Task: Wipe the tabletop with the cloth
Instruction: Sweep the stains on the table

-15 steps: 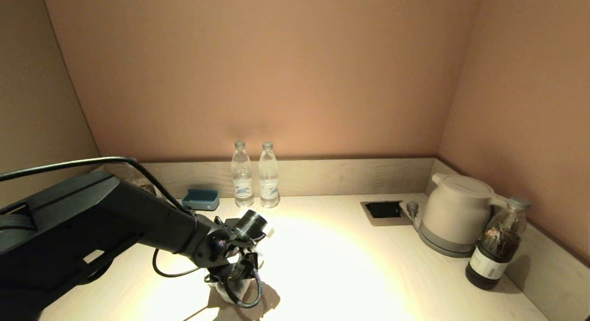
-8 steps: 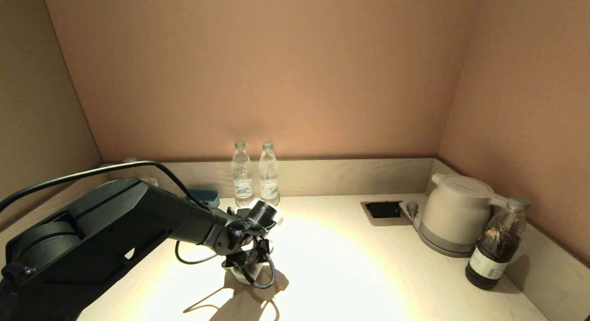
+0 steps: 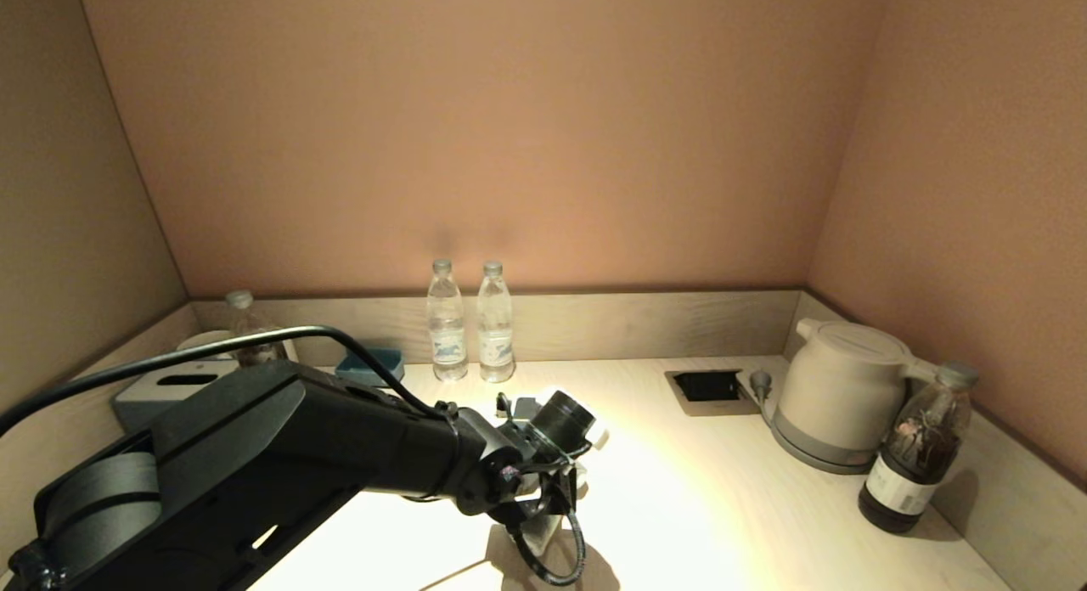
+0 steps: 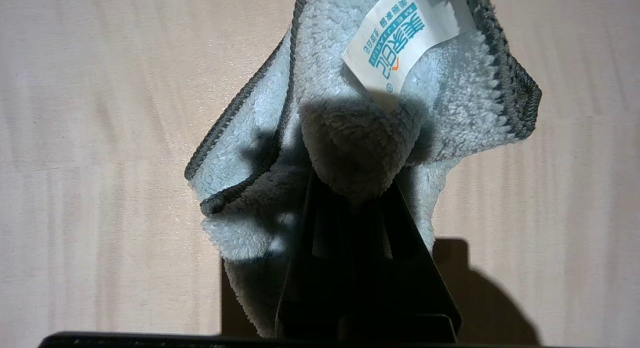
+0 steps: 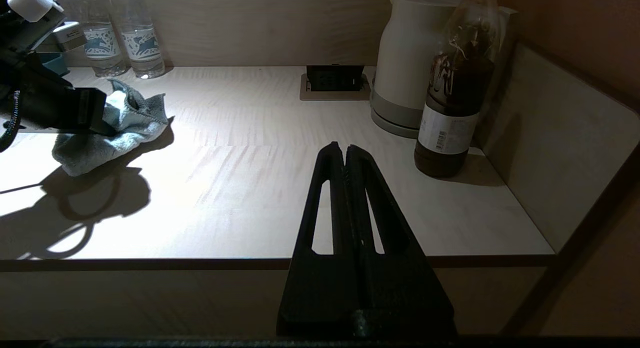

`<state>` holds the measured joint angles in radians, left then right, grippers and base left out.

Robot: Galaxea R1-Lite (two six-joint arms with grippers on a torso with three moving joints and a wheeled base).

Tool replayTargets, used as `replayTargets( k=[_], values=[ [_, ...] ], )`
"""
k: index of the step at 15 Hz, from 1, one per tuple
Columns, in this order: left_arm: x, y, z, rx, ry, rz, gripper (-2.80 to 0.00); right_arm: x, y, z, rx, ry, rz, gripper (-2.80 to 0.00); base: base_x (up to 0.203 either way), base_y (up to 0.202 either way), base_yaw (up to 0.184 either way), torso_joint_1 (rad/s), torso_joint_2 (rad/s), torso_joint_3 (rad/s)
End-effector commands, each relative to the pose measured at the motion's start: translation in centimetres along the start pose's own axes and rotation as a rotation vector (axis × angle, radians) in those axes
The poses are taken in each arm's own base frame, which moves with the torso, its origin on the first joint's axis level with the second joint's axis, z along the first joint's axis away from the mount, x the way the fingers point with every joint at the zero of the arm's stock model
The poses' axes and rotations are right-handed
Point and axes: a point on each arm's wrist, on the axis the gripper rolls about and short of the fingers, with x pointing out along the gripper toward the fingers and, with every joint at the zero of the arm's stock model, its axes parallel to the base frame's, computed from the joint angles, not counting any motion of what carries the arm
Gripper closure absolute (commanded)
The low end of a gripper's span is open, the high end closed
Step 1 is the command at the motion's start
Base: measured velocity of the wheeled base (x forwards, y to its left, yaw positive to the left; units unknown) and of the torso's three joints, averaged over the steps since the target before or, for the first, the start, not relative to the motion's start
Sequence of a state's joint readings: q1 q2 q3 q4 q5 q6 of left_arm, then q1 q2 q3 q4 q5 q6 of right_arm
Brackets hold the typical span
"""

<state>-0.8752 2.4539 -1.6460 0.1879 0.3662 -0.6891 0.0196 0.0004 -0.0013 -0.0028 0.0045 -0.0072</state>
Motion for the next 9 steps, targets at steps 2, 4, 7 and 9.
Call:
replayTargets(
  k=[2,4,7,9],
  values=[
    [-3.3,-4.6,-2.9,0.085,-0.013,-0.105,0.0,0.0,0.0,0.0,0.0,0.002,0.0,0.0,0.0,0.0,0.0,0.0,0.0,0.0],
    [-4.6,-6.3,-4.7,0.132,-0.006,-0.142,0.0,0.0,0.0,0.0,0.0,0.001,0.0,0.0,0.0,0.0,0.0,0.0,0.0,0.0],
    [-4.7,-6.3,-5.3,0.154,0.003,-0.135,0.0,0.0,0.0,0.0,0.0,0.001,0.002,0.0,0.0,0.0,0.0,0.0,0.0,0.0],
    [-4.4,-5.8,-6.4,0.185,0.024,-0.107,0.0,0.0,0.0,0.0,0.0,-0.001,0.0,0.0,0.0,0.0,0.0,0.0,0.0,0.0]
  ],
)
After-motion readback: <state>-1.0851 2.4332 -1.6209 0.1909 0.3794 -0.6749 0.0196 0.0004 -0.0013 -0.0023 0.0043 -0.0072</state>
